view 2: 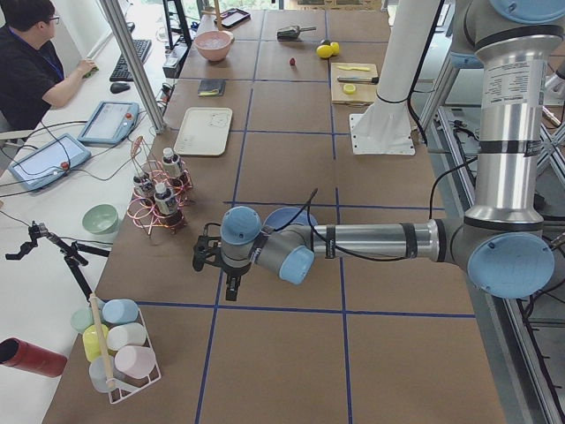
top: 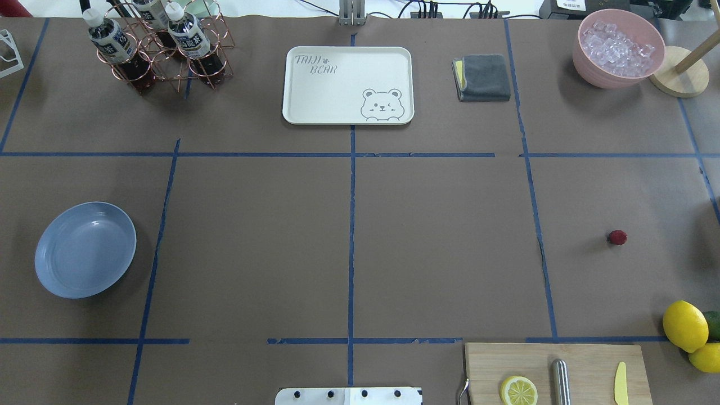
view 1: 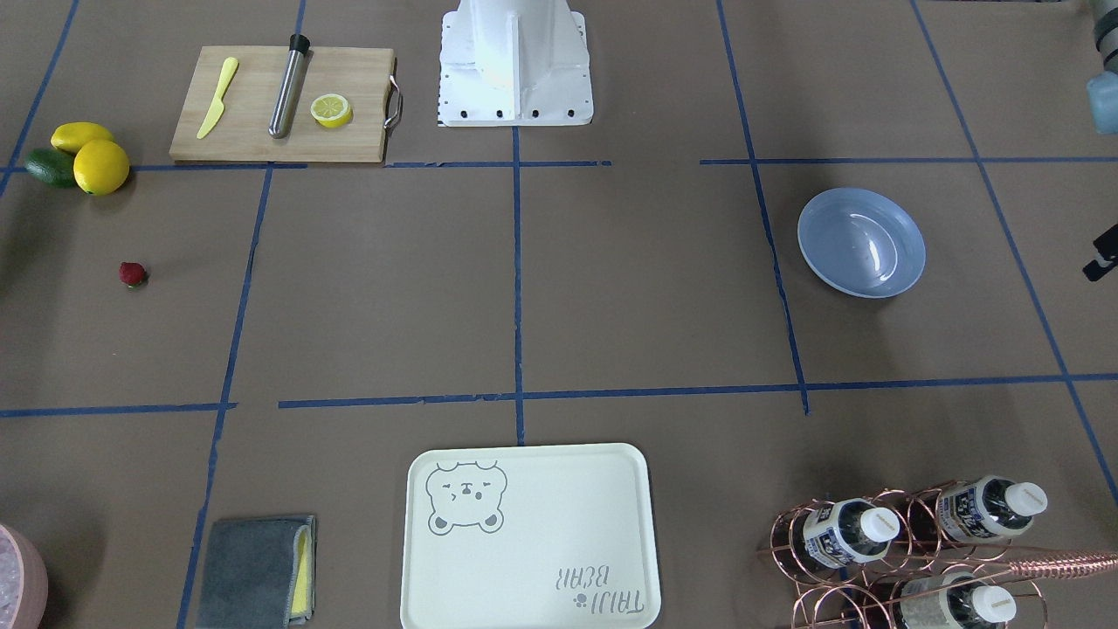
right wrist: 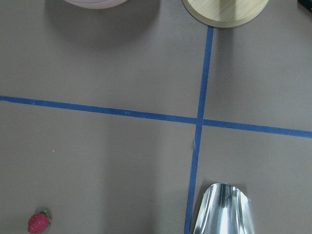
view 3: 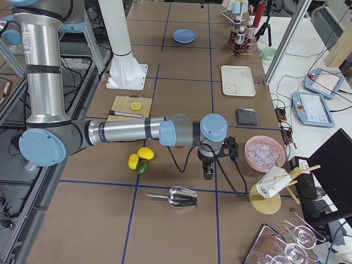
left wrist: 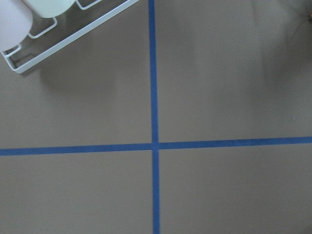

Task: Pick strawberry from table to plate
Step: 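Move the left gripper toward the light blue plate's rim, then lower the left gripper and grasp the light blue plate's rim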

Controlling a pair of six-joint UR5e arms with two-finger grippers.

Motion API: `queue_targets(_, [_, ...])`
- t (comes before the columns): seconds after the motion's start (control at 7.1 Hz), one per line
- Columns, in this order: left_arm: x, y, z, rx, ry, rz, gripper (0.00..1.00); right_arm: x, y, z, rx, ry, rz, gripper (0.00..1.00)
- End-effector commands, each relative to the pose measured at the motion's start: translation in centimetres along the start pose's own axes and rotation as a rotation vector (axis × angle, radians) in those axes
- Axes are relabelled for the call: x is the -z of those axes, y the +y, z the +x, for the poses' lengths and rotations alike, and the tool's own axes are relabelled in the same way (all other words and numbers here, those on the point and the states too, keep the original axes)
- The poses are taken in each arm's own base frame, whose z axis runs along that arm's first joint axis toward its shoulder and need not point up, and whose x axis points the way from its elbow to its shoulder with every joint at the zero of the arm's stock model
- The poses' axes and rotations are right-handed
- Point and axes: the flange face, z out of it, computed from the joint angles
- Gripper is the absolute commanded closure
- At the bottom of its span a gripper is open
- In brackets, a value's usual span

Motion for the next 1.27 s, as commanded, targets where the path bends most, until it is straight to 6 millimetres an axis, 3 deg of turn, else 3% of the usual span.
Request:
queue_targets(0.0, [-3.3,7.6,5.2,0.130,0.131,-0.032,0.00,0.8,-1.2,-1.5,0.029,-0.011,0.018,0.00])
queue_targets(0.14, [-4.4,9.6,8.3,0.178,0.137,-0.061,0.00,0.9,-1.2,-1.7,0.032,-0.028,0.020,0.00])
queue_targets(0.42, [-6.9,11.1,10.3,0.228,0.092,-0.049,0.04,0.9,-1.1,-1.9,0.030,-0.040,0.021,0.00])
queue_targets(1.13, [-9.7,12.4,11.3,0.194,0.047,-0.048,0.13,1.0,-1.3,-2.1,0.036,-0.039,0.024,0.00])
